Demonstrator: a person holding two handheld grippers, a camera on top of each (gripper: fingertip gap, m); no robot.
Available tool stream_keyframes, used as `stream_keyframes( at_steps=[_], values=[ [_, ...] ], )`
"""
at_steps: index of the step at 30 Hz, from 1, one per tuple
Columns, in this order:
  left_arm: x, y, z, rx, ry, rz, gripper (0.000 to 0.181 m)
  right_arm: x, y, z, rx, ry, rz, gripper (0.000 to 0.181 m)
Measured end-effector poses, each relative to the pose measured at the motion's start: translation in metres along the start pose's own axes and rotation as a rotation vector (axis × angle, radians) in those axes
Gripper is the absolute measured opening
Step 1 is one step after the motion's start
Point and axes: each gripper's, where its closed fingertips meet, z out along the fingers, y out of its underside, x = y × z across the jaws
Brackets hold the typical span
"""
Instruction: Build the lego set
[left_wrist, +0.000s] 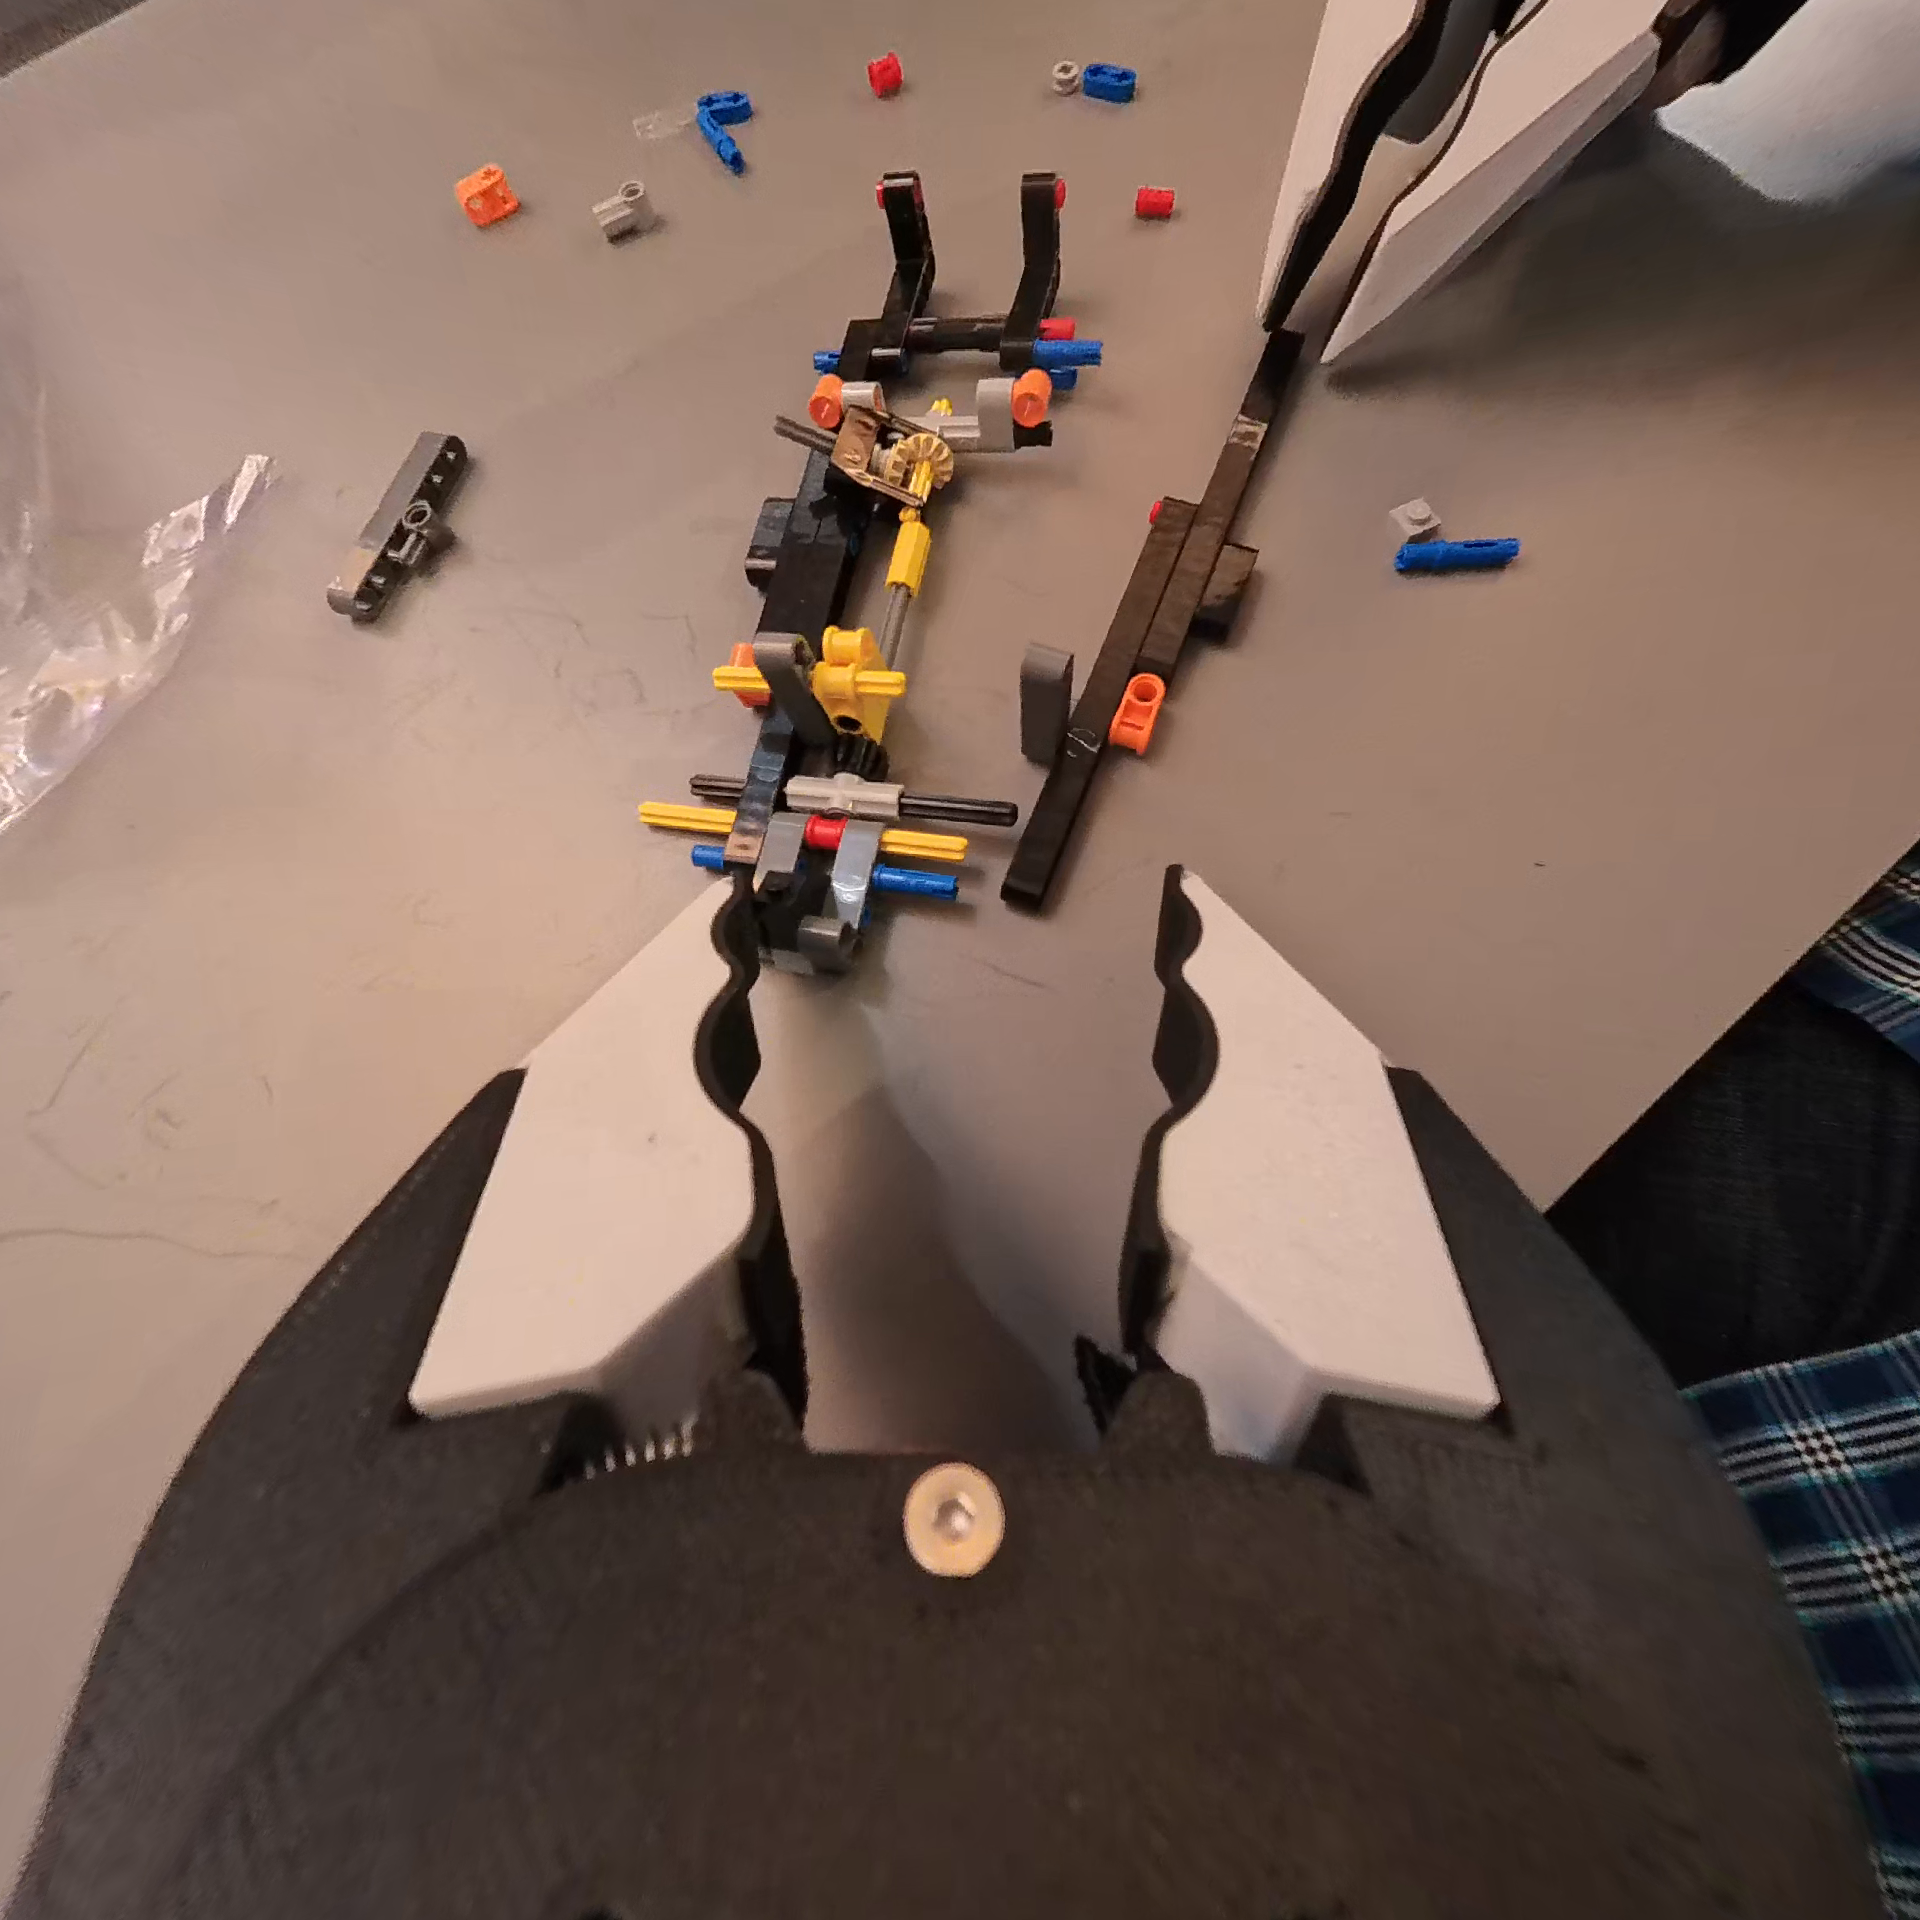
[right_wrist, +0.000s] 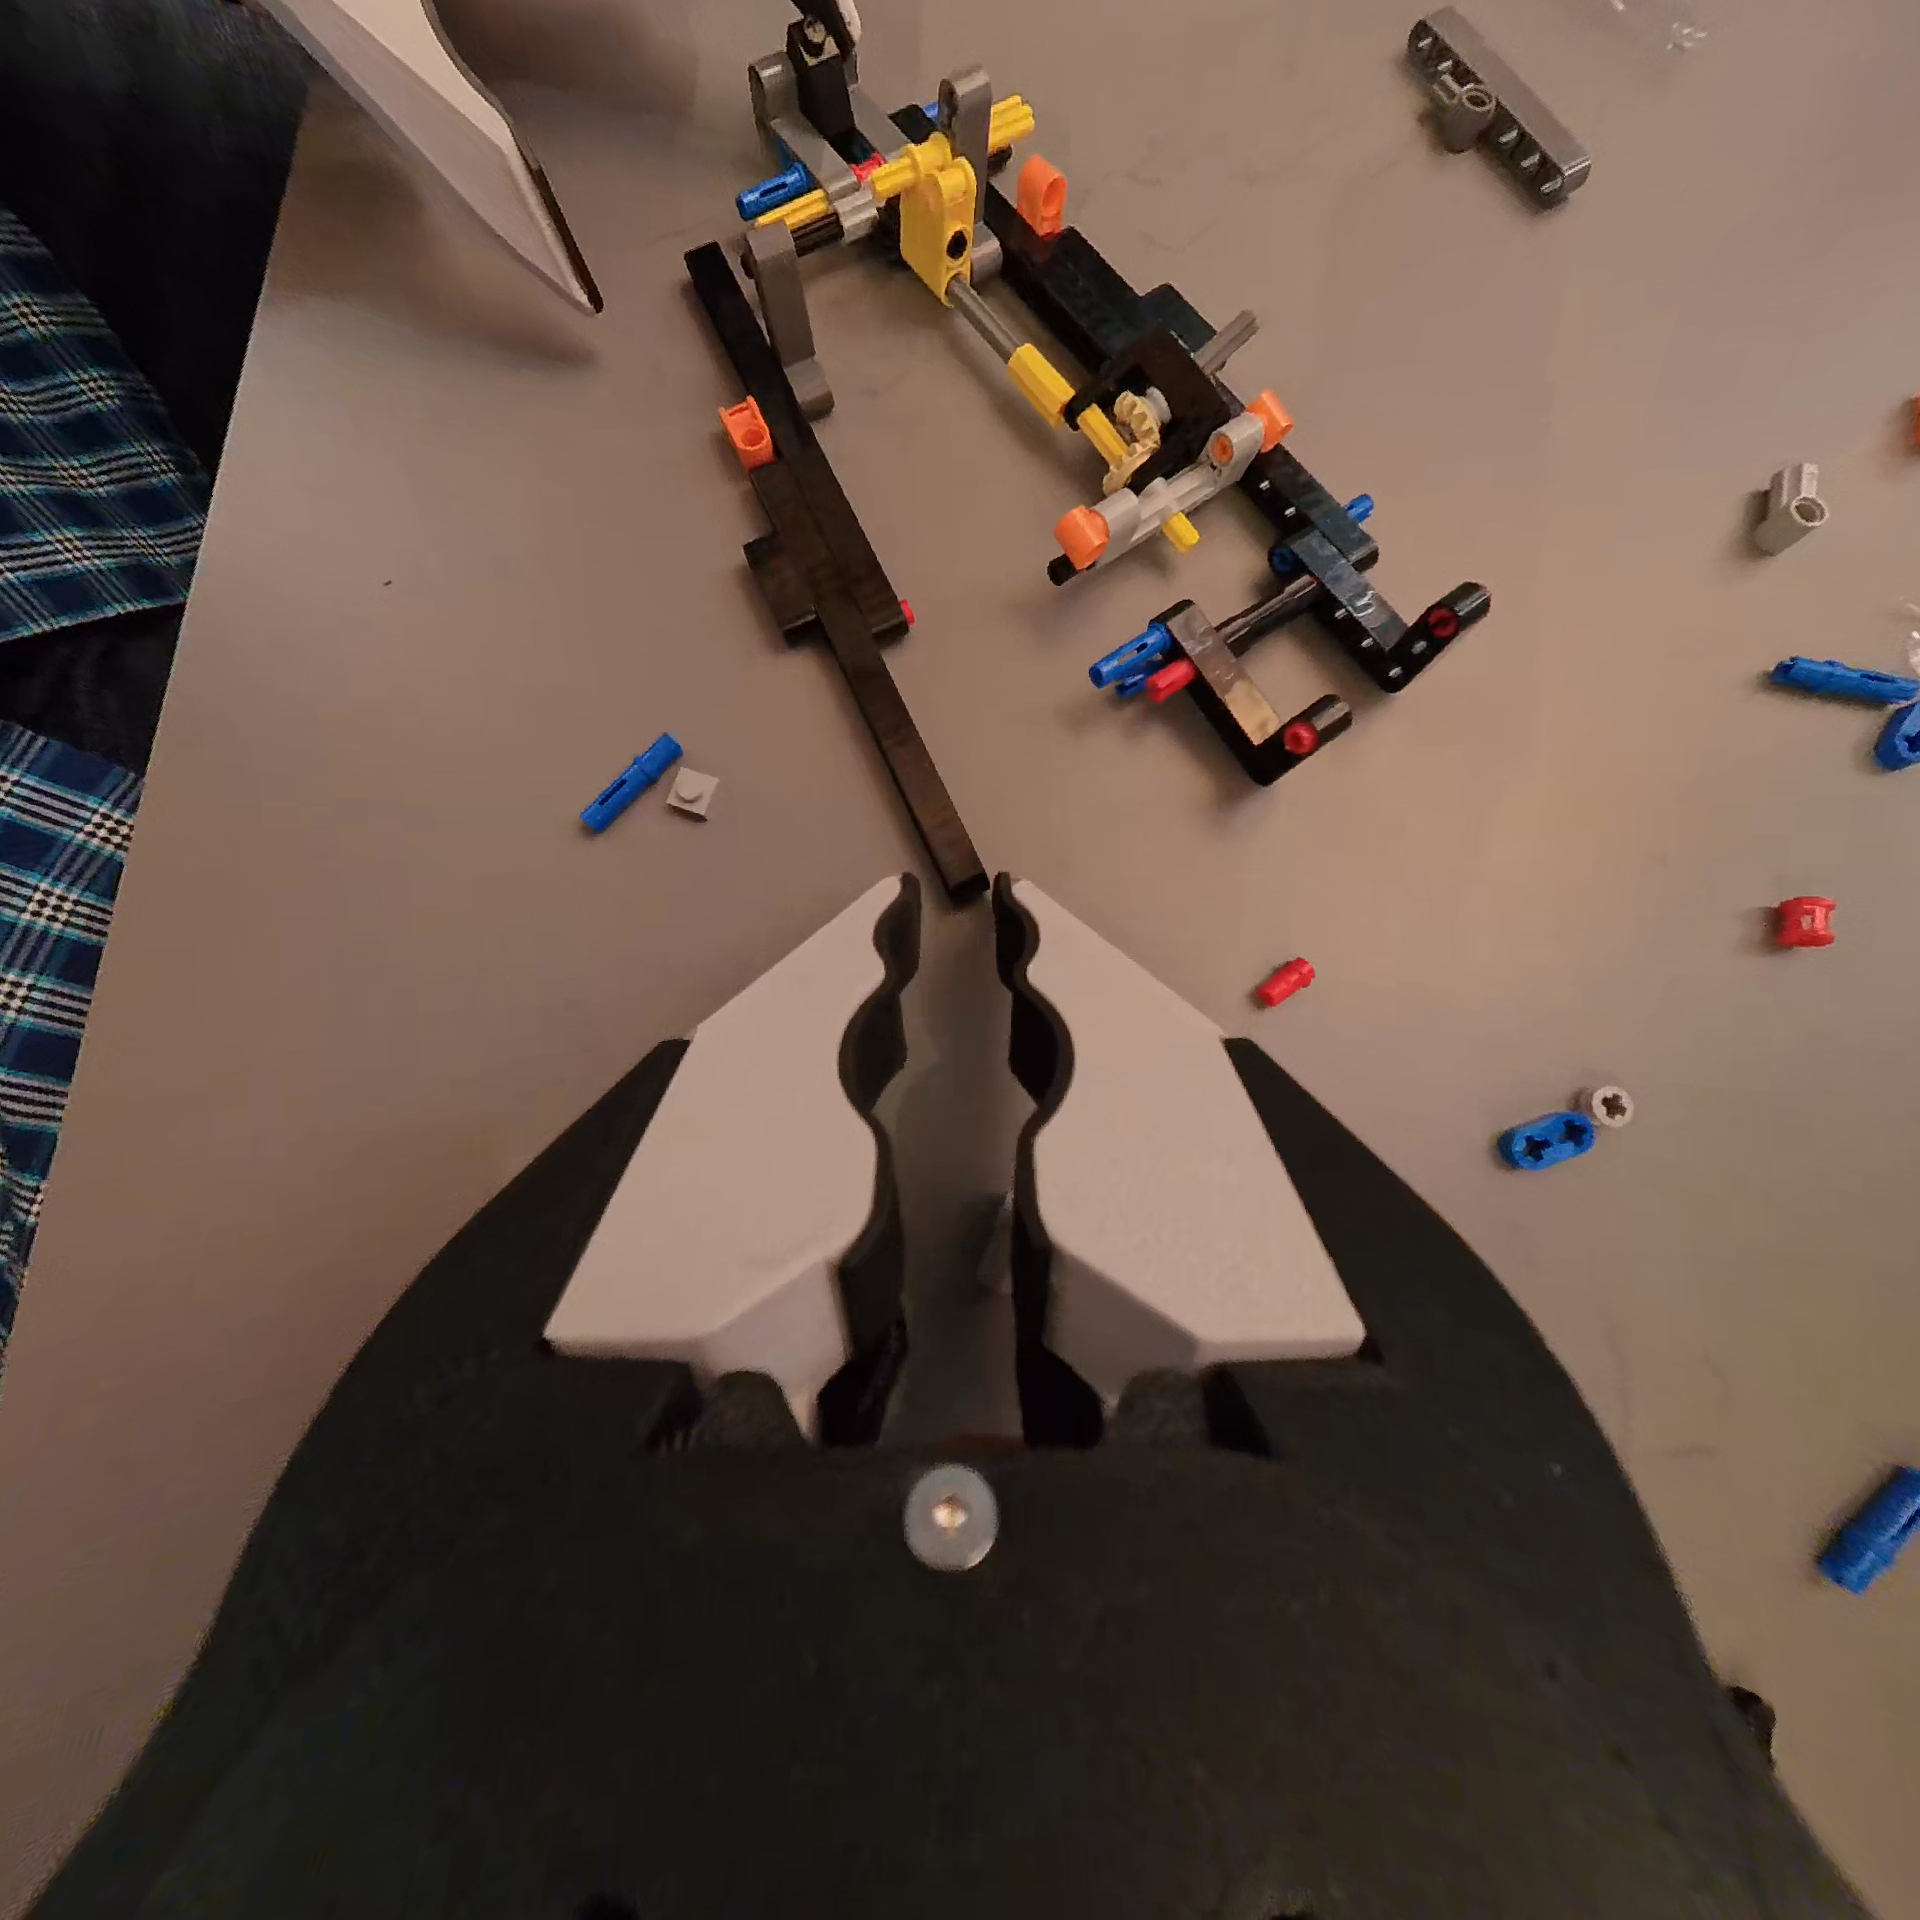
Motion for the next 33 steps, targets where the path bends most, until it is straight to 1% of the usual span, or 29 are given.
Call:
stream_keyframes(
  at_steps=[1, 8, 12, 15, 19, 22, 26, 28, 30, 33],
  values=[
    [0.000, 0.000, 0.000, 0.000, 0.001, -0.001, 0.075, 0.000, 0.000, 0.000, 0.000, -0.003, -0.001, 0.011],
    [0.000, -0.001, -0.001, 0.006, 0.001, -0.002, 0.074, -0.003, -0.001, 0.004, -0.007, -0.006, -0.016, 0.009],
    [-0.003, -0.003, -0.004, 0.013, -0.007, 0.017, 0.077, -0.002, -0.003, 0.005, -0.005, -0.001, -0.020, 0.008],
    [-0.007, -0.017, -0.013, 0.030, -0.016, 0.038, 0.080, -0.001, -0.004, 0.006, -0.002, 0.004, -0.019, 0.007],
    [-0.012, -0.048, -0.018, 0.047, -0.007, 0.072, 0.085, 0.002, -0.006, 0.006, 0.007, 0.010, -0.018, 0.008],
    [-0.007, -0.064, -0.006, -0.001, 0.040, 0.132, 0.089, 0.003, -0.009, 0.007, 0.015, 0.010, -0.020, 0.007],
    [0.000, -0.078, 0.018, -0.084, 0.100, 0.256, 0.086, 0.005, -0.012, 0.007, 0.026, 0.022, -0.023, 0.007],
    [0.006, -0.086, 0.028, -0.115, 0.165, 0.283, 0.086, 0.006, -0.013, 0.008, 0.033, 0.025, -0.022, 0.008],
    [0.009, -0.089, 0.040, -0.151, 0.200, 0.328, 0.086, 0.008, -0.015, 0.008, 0.040, 0.029, -0.020, 0.008],
    [0.012, -0.081, 0.057, -0.240, 0.248, 0.393, 0.090, 0.010, -0.019, 0.008, 0.054, 0.034, -0.022, 0.008]
  ],
)
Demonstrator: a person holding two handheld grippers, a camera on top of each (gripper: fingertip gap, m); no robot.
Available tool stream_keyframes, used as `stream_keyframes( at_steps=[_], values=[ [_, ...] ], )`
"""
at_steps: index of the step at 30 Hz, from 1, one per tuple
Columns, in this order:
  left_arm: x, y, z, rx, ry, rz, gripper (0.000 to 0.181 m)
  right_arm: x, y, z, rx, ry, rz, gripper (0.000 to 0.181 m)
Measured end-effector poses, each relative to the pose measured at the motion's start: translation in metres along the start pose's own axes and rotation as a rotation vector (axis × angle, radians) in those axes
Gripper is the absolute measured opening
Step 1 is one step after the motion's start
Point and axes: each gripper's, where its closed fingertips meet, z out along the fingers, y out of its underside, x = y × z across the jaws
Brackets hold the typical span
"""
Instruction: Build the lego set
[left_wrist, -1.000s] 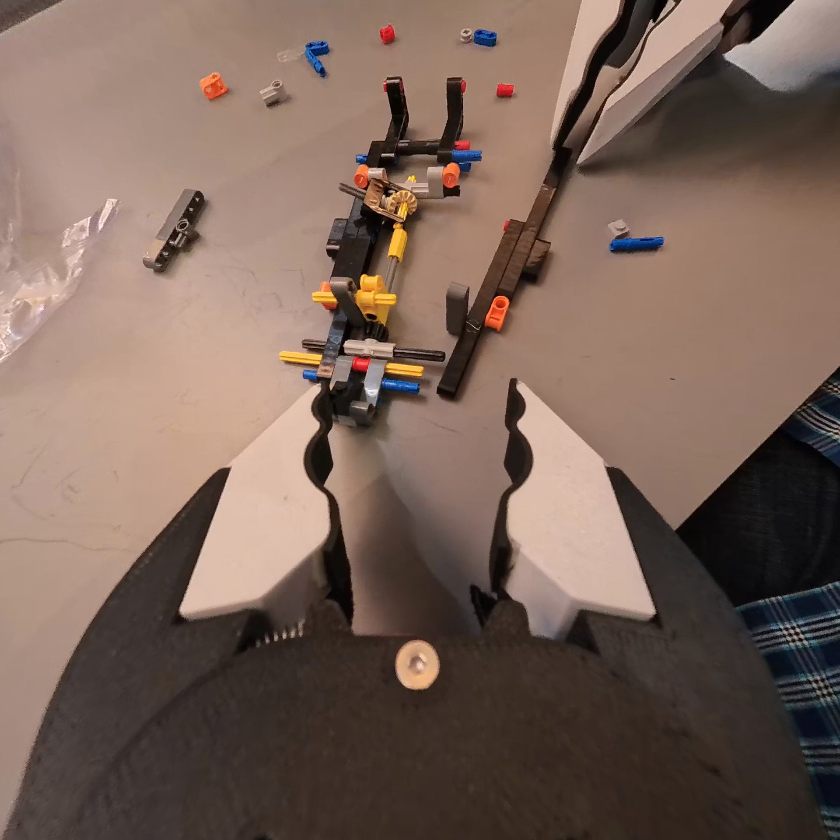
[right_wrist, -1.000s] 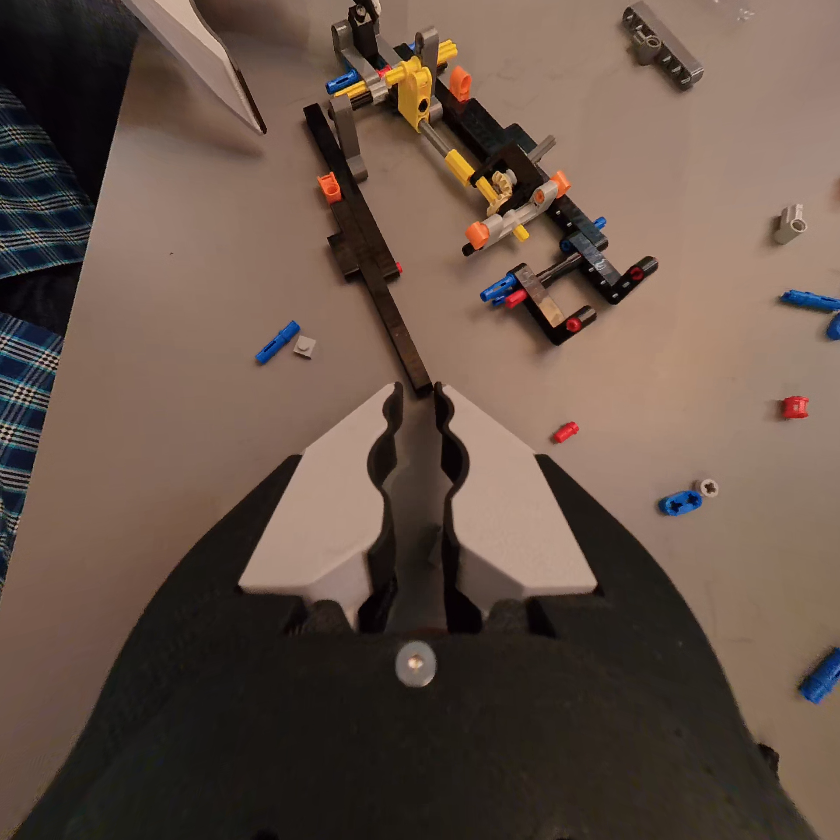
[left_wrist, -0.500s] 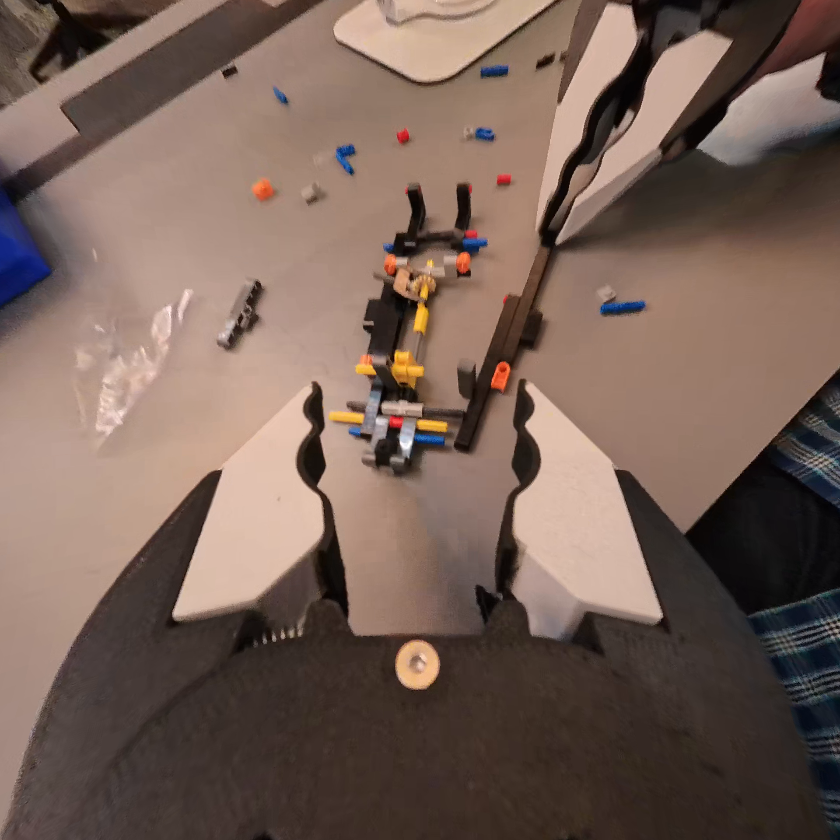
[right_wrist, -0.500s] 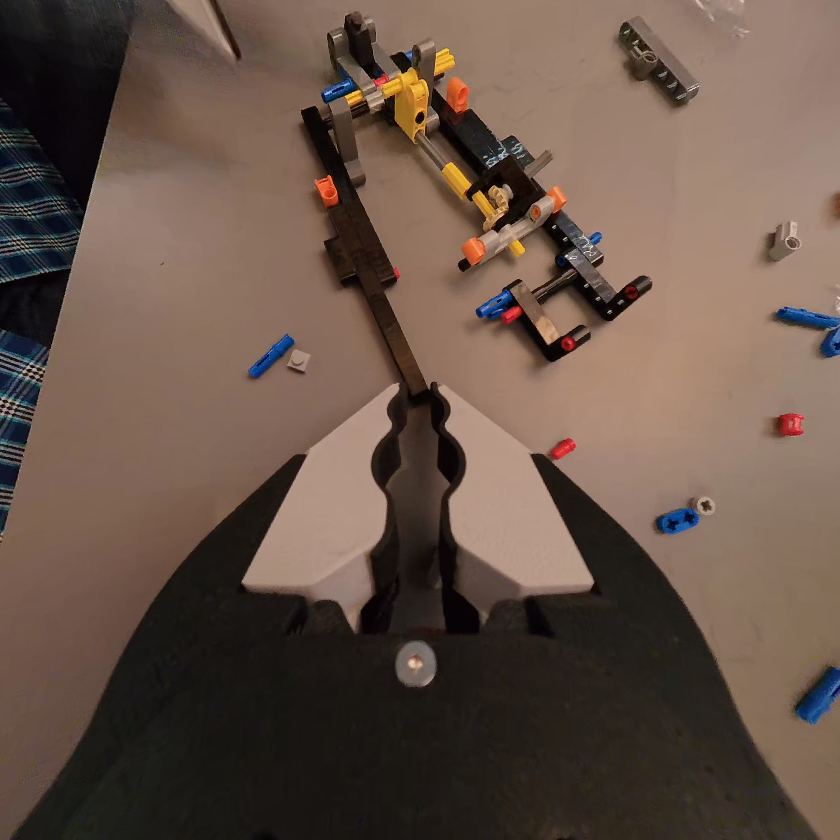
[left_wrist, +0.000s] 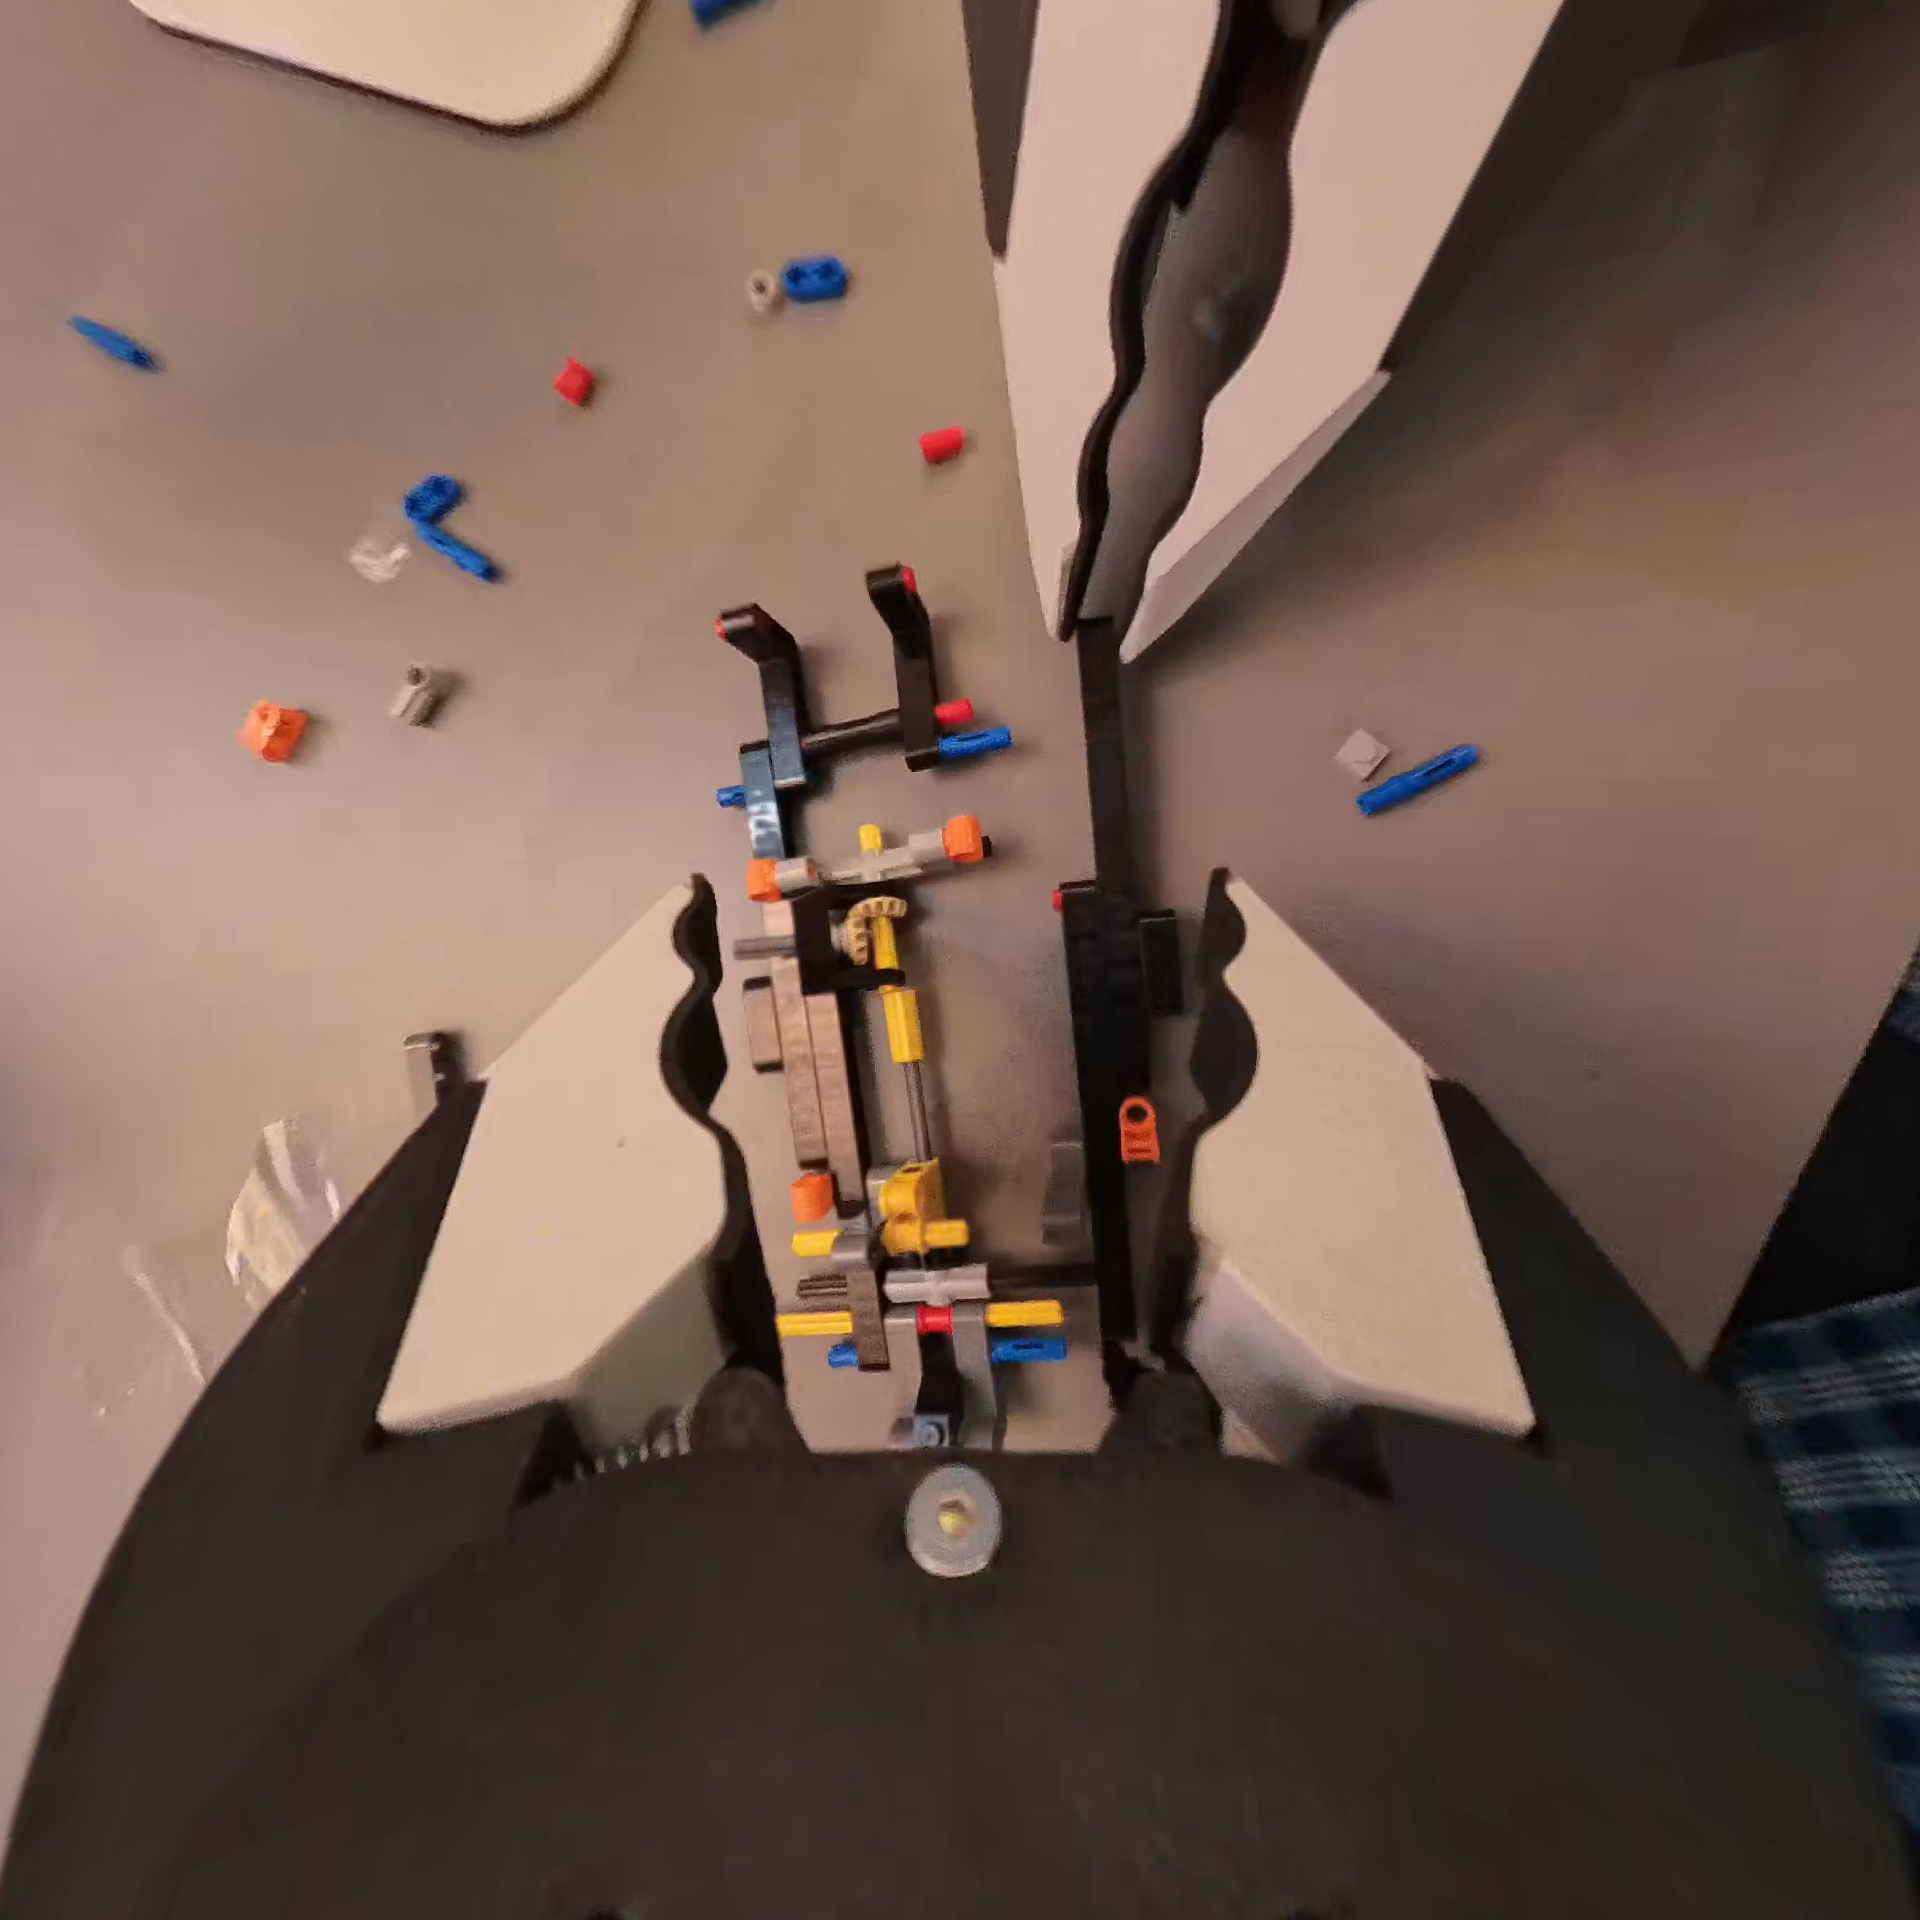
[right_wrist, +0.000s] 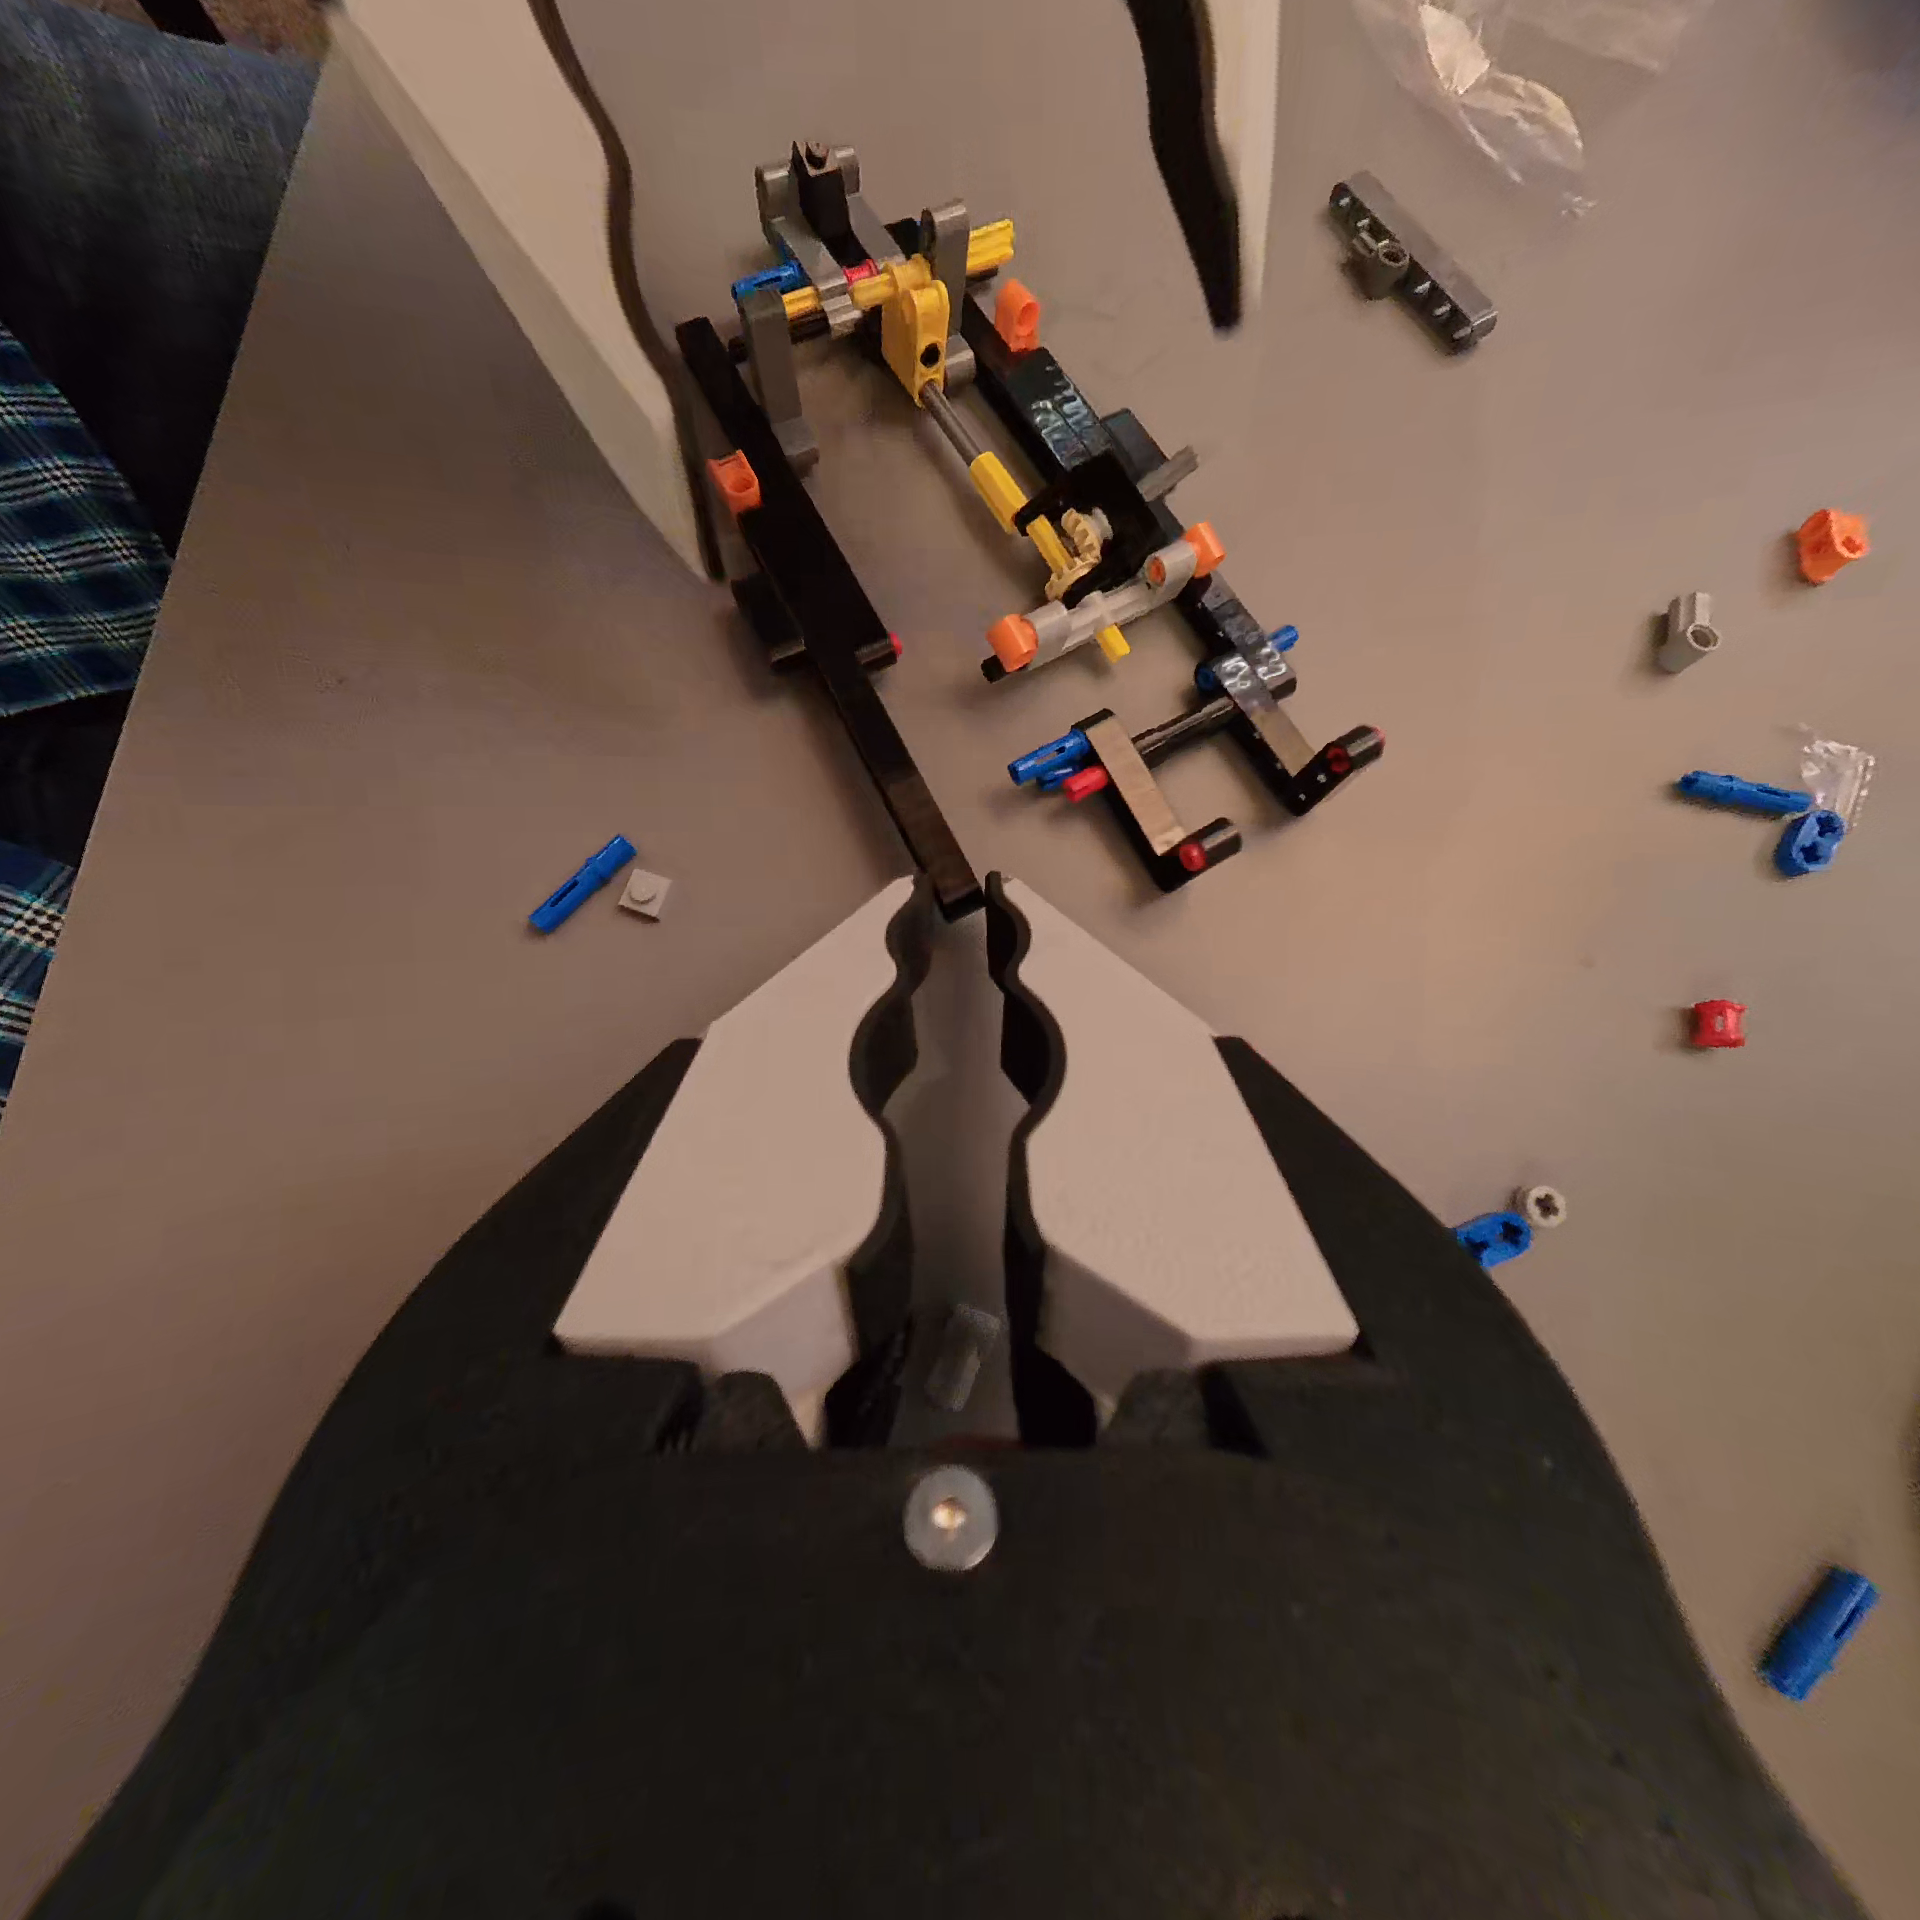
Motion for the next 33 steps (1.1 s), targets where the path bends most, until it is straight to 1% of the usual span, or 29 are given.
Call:
stream_keyframes(
  at_steps=[2, 5, 8, 20, 26, 33],
  values=[
    [0.000, 0.008, 0.012, -0.062, 0.040, 0.013, 0.094, 0.001, -0.001, 0.001, 0.004, -0.001, 0.004, 0.007],
    [0.003, 0.021, 0.023, -0.120, 0.102, -0.005, 0.095, 0.004, -0.003, 0.004, 0.010, 0.005, 0.010, 0.007],
    [0.005, 0.023, 0.028, -0.113, 0.113, -0.001, 0.092, 0.004, -0.004, 0.007, 0.014, 0.006, 0.009, 0.007],
    [0.005, 0.022, 0.029, -0.085, 0.077, 0.001, 0.084, -0.001, -0.004, 0.017, -0.013, 0.005, -0.006, 0.007],
    [0.004, 0.023, 0.029, -0.090, 0.073, -0.008, 0.087, -0.006, -0.006, 0.016, -0.011, -0.010, -0.024, 0.007],
    [-0.007, 0.034, 0.024, -0.120, 0.054, -0.054, 0.089, -0.008, -0.007, 0.019, -0.017, -0.009, -0.033, 0.007]
  ],
)
